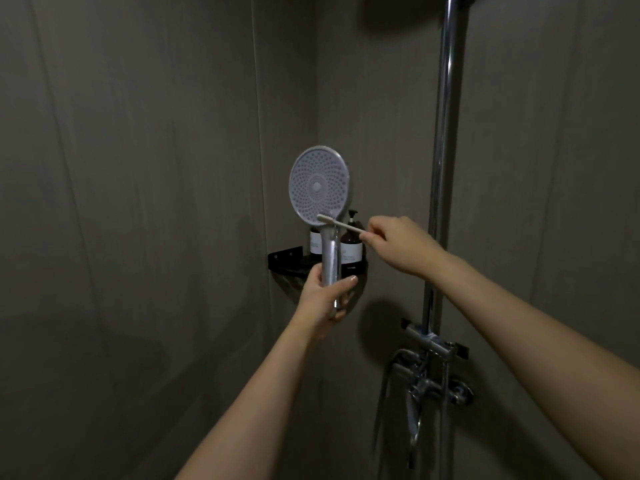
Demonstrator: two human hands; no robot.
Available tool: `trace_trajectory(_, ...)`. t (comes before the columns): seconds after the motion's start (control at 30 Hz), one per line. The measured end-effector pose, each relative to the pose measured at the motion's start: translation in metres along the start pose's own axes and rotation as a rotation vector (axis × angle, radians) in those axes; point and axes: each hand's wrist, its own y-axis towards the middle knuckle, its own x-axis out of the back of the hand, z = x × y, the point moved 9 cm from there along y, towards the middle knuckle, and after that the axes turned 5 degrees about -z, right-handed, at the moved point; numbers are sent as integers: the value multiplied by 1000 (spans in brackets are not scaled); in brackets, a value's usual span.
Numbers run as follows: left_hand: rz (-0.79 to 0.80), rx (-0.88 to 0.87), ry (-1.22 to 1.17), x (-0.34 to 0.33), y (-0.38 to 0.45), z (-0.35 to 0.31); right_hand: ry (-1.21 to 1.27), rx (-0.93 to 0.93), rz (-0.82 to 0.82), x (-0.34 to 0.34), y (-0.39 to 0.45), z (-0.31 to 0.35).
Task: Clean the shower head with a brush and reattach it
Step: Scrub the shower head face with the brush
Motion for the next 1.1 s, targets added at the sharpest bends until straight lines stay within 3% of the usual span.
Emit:
trace_trajectory(0.33,100,130,-364,-5,-4,-5,85,13,9,2,-2,-13)
trace_trajectory(0.57,52,158,-106,-2,-1,6,170,18,4,-2,-2,-6)
trace_trajectory(0.73,-20,98,5,-3,4,3,65,43,89,-7,-4,-6)
trace_trajectory(0.87,-29,81,83,-3,4,3,50,-25,23,-5,-1,-15)
trace_trajectory(1.0,1,115,-21,-4,4,6,74,-26,391,-34,-13,-14)
trace_trajectory(1.1,86,212,-216,-9,0,9,95,-14,257,-29,-8,-14)
